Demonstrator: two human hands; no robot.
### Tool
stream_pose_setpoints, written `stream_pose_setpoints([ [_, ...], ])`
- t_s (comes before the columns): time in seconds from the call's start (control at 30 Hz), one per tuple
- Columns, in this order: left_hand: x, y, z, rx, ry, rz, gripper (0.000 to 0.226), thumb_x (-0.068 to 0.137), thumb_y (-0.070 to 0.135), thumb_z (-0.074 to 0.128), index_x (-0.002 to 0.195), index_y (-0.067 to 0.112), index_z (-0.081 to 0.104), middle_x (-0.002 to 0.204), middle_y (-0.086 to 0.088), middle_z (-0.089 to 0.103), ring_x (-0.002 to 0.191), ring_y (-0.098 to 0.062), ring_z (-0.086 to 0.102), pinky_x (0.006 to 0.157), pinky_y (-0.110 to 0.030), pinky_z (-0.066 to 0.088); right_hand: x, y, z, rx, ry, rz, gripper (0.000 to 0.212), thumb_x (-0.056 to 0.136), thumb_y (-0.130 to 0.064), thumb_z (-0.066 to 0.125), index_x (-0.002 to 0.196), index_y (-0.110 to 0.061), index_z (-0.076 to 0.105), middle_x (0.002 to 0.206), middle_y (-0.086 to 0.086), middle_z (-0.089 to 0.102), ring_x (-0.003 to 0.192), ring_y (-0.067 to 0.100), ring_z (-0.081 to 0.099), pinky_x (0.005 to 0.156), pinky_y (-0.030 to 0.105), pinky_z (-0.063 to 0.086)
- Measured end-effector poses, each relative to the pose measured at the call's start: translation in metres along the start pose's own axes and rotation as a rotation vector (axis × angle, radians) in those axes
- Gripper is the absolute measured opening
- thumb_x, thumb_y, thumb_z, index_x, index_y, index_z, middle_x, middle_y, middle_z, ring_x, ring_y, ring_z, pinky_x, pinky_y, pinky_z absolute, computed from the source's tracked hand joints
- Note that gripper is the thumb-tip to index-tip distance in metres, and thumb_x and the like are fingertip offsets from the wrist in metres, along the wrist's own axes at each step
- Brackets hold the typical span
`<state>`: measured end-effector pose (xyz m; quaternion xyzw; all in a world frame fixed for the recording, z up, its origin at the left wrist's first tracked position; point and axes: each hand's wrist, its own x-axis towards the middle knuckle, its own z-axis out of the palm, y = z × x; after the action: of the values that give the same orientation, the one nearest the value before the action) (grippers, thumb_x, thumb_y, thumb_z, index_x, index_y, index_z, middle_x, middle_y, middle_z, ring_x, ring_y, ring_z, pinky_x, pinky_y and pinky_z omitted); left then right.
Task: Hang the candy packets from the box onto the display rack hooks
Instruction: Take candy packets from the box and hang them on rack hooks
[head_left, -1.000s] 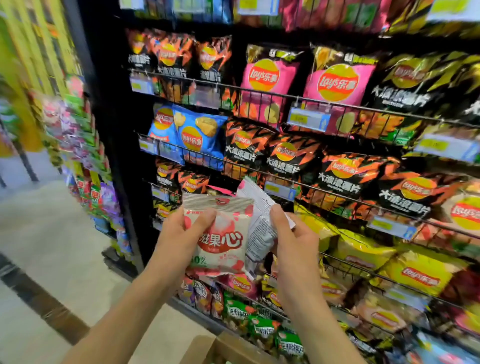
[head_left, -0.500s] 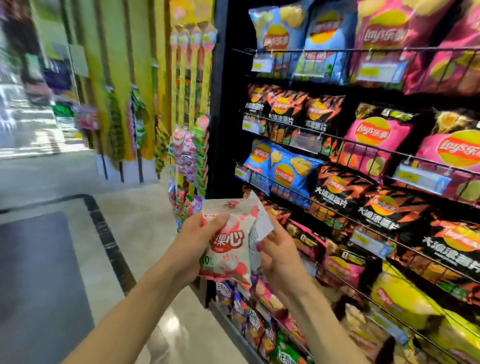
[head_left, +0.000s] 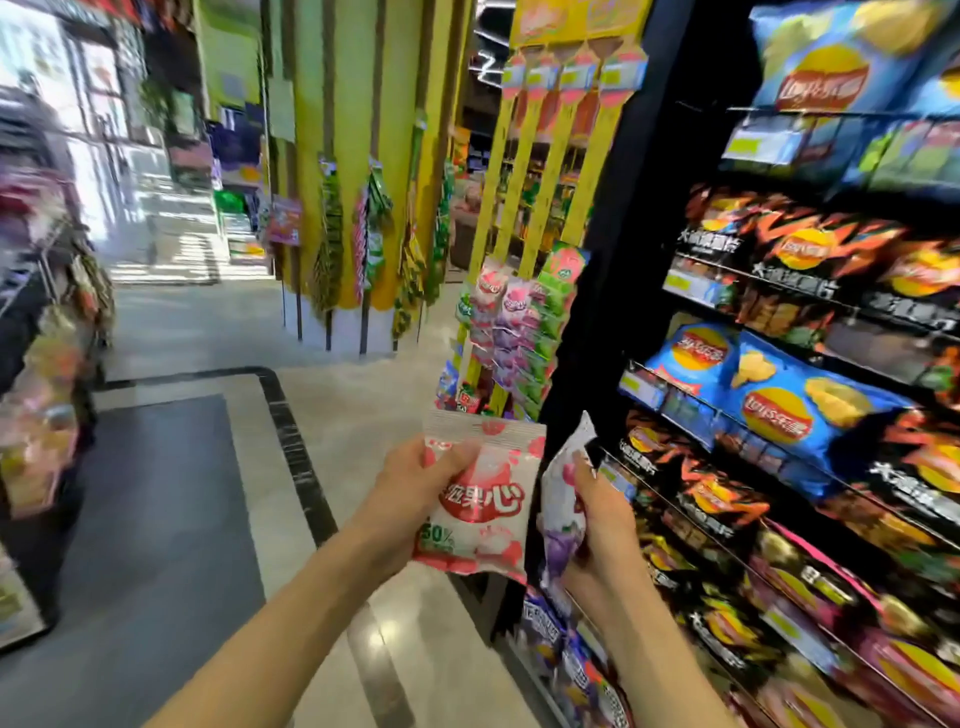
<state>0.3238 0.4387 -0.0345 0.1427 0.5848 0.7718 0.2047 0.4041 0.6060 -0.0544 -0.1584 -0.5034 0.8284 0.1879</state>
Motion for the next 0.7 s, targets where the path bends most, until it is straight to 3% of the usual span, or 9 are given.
stream_pose_setpoints([
  [0.1,0.024,0.007,-0.044,0.016,0.067,-0.018,0.026,0.097,0.028,0.065,0.115,0.009,0.066,0.096,-0.017,0.079,0.087,-0.037,0.077,0.083,-0.05,0.062,0.026,0.003,0.033,-0.067,0.072,-0.006,0.052,0.085,-0.045,0.074,0.122,-0.008,0.069,0.117,0.019,0.073,0.11,0.038,0.069,0.101,0.06,0.05],
  [0.27,0.067,0.013,-0.101,0.036,0.18,-0.01,0.028,0.097,0.031,0.065,0.115,0.01,0.064,0.094,-0.013,0.079,0.084,-0.032,0.078,0.078,-0.045,0.063,0.075,0.013,0.076,-0.197,0.144,-0.039,0.047,0.092,-0.046,0.066,0.125,-0.012,0.064,0.091,0.018,0.067,0.062,0.027,0.07,0.049,0.03,0.053],
  [0.3,0.077,0.013,-0.111,0.043,0.198,-0.01,0.027,0.097,0.031,0.065,0.114,0.01,0.065,0.094,-0.013,0.079,0.085,-0.033,0.078,0.08,-0.047,0.063,0.087,0.016,0.083,-0.215,0.161,-0.05,0.047,0.093,-0.046,0.065,0.125,-0.012,0.063,0.094,0.011,0.067,0.063,0.027,0.07,0.052,0.029,0.051],
  [0.33,0.087,0.014,-0.121,0.053,0.211,-0.01,0.027,0.097,0.032,0.065,0.114,0.01,0.065,0.095,-0.014,0.079,0.085,-0.034,0.078,0.083,-0.05,0.062,0.1,0.019,0.09,-0.246,0.182,-0.065,0.052,0.091,-0.05,0.065,0.12,-0.008,0.063,0.087,0.004,0.061,0.101,0.017,0.052,0.057,0.031,0.05],
  [0.37,0.099,0.015,-0.13,0.067,0.219,-0.01,0.028,0.098,0.033,0.064,0.115,0.01,0.065,0.096,-0.014,0.079,0.086,-0.034,0.077,0.086,-0.052,0.061,0.117,0.024,0.094,-0.286,0.191,-0.072,0.055,0.088,-0.056,0.066,0.106,-0.003,0.063,0.075,0.001,0.054,0.065,0.01,0.034,0.062,0.03,0.044],
  [0.47,0.138,0.018,-0.154,0.092,0.237,-0.015,0.029,0.099,0.033,0.062,0.117,0.01,0.064,0.098,-0.014,0.079,0.087,-0.033,0.078,0.084,-0.051,0.061,0.167,0.037,0.11,-0.367,0.222,-0.133,0.053,0.083,-0.06,0.069,0.074,-0.017,0.04,0.061,-0.006,0.036,0.056,0.013,0.036,0.064,0.034,0.033],
  [0.6,0.207,0.028,-0.178,0.17,0.239,-0.003,0.026,0.101,0.033,0.061,0.115,0.012,0.064,0.098,-0.013,0.079,0.087,-0.033,0.077,0.088,-0.054,0.06,0.245,0.053,0.124,-0.445,0.224,-0.23,0.086,0.063,-0.086,0.064,0.118,-0.02,0.055,0.087,-0.008,0.048,0.084,0.018,0.049,0.076,0.035,0.045],
  [0.67,0.247,0.036,-0.185,0.207,0.232,-0.005,0.027,0.1,0.033,0.061,0.117,0.012,0.064,0.098,-0.013,0.079,0.088,-0.033,0.077,0.09,-0.055,0.06,0.281,0.051,0.134,-0.466,0.188,-0.228,0.122,0.059,-0.094,0.06,0.154,-0.021,0.035,0.116,0.002,0.056,0.1,0.023,0.053,0.096,0.043,0.051],
  [0.7,0.268,0.041,-0.188,0.227,0.224,-0.004,0.027,0.1,0.033,0.061,0.117,0.013,0.064,0.098,-0.012,0.079,0.087,-0.033,0.078,0.09,-0.055,0.06,0.3,0.049,0.139,-0.464,0.2,-0.231,0.118,0.069,-0.087,0.061,0.158,-0.018,0.028,0.132,0.002,0.054,0.108,0.025,0.054,0.103,0.044,0.048],
])
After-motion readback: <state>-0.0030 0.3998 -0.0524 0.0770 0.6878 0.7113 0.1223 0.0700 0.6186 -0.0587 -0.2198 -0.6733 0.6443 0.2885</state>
